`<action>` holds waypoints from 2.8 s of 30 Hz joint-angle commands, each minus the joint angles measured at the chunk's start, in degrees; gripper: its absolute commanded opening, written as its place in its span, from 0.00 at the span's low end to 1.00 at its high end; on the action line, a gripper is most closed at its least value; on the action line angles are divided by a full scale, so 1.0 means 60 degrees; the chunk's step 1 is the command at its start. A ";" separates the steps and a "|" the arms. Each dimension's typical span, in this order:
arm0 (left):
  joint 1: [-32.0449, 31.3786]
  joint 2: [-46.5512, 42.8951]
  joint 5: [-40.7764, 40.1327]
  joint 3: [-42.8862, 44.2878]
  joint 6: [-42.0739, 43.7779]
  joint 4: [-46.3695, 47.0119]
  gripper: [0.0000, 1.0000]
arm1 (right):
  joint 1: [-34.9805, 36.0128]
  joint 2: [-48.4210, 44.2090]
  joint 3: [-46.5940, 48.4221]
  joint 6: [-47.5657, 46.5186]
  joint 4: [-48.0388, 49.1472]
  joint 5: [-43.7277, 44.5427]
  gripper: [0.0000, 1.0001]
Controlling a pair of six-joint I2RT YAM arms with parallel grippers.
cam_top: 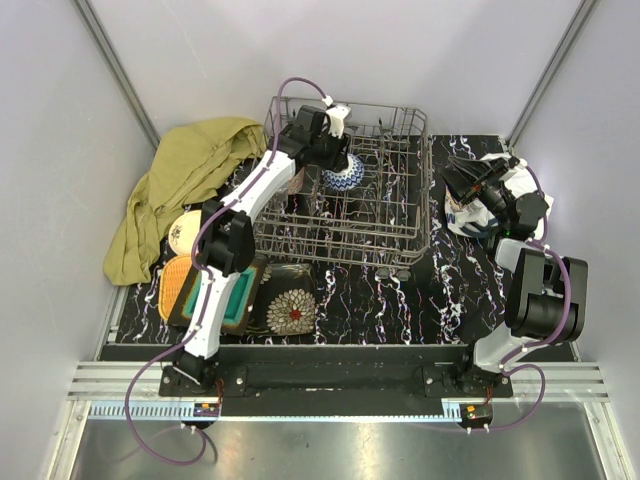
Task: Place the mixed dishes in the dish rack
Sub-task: Place the bowl upside down on the dish rack
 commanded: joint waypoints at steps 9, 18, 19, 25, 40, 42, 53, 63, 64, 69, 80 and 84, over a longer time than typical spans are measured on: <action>-0.0395 0.0207 -0.1090 0.0858 0.0675 0.1175 0.00 | -0.0070 0.0054 0.0047 -0.0108 0.2112 -0.0223 0.50; -0.0512 0.0558 -0.1852 0.0872 0.0763 0.2376 0.00 | -0.0084 0.0141 0.0134 -0.0035 0.2097 -0.0253 0.50; -0.0498 0.0602 -0.1925 0.0872 0.0763 0.2480 0.00 | -0.0084 0.0141 0.0134 -0.0035 0.2097 -0.0238 0.50; -0.0512 0.0953 -0.2160 0.1078 0.0690 0.3182 0.00 | -0.0099 0.0171 0.0076 -0.0035 0.2097 -0.0267 0.50; -0.0512 0.1583 -0.2218 0.1575 0.0295 0.4545 0.00 | -0.0143 0.0156 0.0032 0.0009 0.2097 -0.0282 0.49; -0.0512 0.1657 -0.2248 0.1576 0.0265 0.4604 0.00 | -0.0157 0.0142 0.0046 0.0009 0.2112 -0.0282 0.49; -0.0410 0.2053 -0.2453 0.1751 0.0221 0.4912 0.00 | -0.0172 0.0215 0.0076 0.0038 0.2112 -0.0282 0.49; -0.0278 0.2287 -0.2365 0.1942 0.0133 0.5234 0.07 | -0.0172 0.0200 0.0061 0.0126 0.2083 -0.0297 0.49; -0.0278 0.2302 -0.2322 0.1942 0.0133 0.5249 0.08 | -0.0172 0.0215 0.0076 0.0126 0.2082 -0.0297 0.49; -0.0263 0.2316 -0.2249 0.1898 0.0163 0.5191 0.09 | -0.0172 0.0186 0.0076 0.0156 0.2082 -0.0282 0.49; -0.0263 0.2375 -0.1970 0.1722 0.0089 0.5278 0.24 | -0.0172 0.0156 -0.0027 0.0112 0.2083 -0.0267 0.49; -0.0263 0.2375 -0.1955 0.1722 0.0104 0.5293 0.29 | -0.0172 0.0229 -0.0042 0.0039 0.2082 -0.0224 0.49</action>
